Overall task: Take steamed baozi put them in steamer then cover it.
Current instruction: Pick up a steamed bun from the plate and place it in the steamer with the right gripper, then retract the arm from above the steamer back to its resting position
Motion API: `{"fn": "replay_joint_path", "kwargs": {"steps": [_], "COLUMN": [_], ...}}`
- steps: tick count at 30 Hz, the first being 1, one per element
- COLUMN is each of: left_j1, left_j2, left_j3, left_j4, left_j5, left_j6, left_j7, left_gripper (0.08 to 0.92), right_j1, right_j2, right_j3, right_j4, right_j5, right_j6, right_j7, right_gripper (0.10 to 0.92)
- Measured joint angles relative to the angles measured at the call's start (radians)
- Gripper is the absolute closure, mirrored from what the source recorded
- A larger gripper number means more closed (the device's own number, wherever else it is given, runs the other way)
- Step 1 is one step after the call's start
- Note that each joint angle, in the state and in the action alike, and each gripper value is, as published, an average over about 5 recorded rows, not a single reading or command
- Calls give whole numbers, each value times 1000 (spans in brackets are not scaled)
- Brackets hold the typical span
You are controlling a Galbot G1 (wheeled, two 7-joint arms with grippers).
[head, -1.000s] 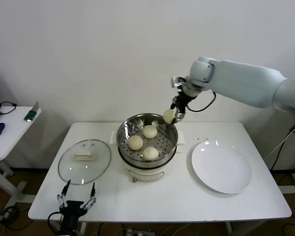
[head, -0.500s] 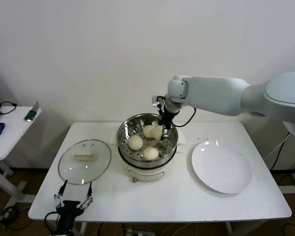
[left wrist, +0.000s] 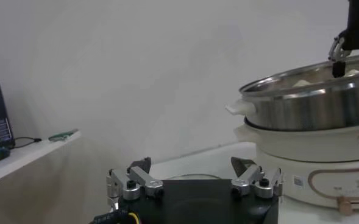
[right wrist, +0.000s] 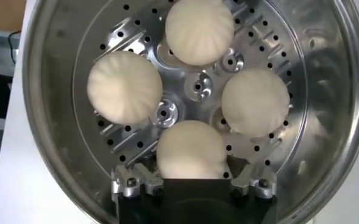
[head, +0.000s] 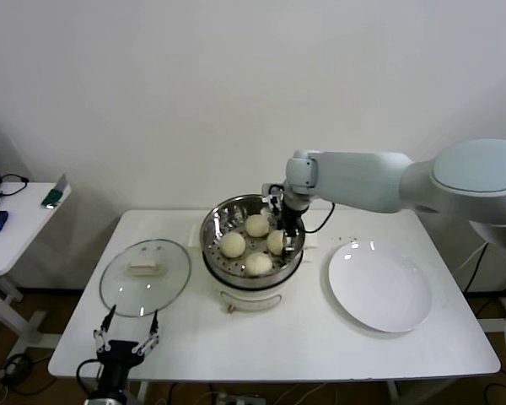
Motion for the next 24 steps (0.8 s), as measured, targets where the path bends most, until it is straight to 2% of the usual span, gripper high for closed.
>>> {"fn": "replay_joint_path", "kwargs": {"steps": [17, 24], "left_j1": [-4, -11], "left_j2": [-4, -9], "left_j3": [4, -8], "left_j4": [-1, -1], "left_j5": [15, 23], "left_j6": [2, 0], "left_j7": [0, -3], "left_gripper": [177, 177], "right_j1": [51, 65], "right_j2": [-72, -174], "right_j3": [80, 156], "right_j4": [39, 82], "right_j5": [-3, -3], "right_j6": [29, 135], "right_j7": [-44, 47], "right_gripper": [203, 203]}}
